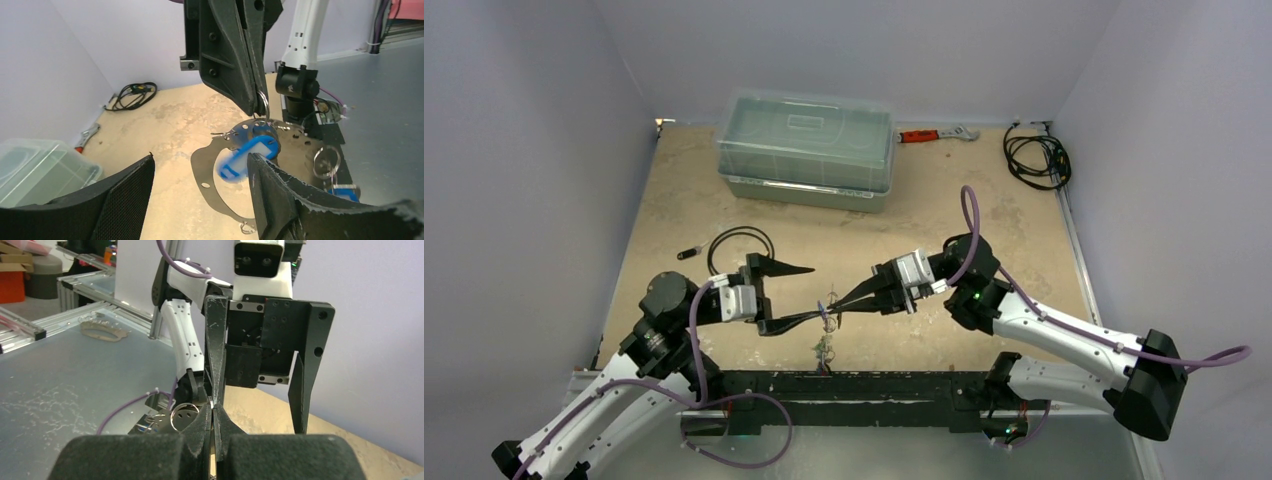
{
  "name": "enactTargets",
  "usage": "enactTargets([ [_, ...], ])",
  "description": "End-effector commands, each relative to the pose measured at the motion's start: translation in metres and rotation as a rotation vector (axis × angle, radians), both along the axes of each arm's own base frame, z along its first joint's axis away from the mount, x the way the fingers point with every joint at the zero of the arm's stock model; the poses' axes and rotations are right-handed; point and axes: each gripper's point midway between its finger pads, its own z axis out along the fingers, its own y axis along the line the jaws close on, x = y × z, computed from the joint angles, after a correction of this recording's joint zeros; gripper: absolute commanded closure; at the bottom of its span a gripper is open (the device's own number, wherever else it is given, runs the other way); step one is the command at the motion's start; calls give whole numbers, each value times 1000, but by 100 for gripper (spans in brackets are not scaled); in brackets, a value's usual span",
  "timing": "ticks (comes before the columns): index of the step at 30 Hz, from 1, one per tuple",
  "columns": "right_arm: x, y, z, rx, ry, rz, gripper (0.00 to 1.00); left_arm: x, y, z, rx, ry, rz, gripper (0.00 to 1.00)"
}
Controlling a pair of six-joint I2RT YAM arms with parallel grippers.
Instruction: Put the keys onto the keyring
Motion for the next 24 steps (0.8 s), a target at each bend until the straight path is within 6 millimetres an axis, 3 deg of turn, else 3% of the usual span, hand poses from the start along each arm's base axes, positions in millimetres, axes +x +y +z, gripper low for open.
enactTargets([
  [1, -8, -6, 38, 107, -74, 30, 100, -14, -6, 3, -22, 3, -97, 34],
  [12, 6, -2, 55, 152, -70, -50, 100, -24, -10, -1, -16, 30, -166, 38],
  [19, 15, -1, 62, 155, -97, -105, 100, -17, -8, 2, -21, 31, -118, 40],
  [24, 12, 0, 65, 154, -111, -80, 100, -16, -10, 1, -15, 43, -125, 52],
])
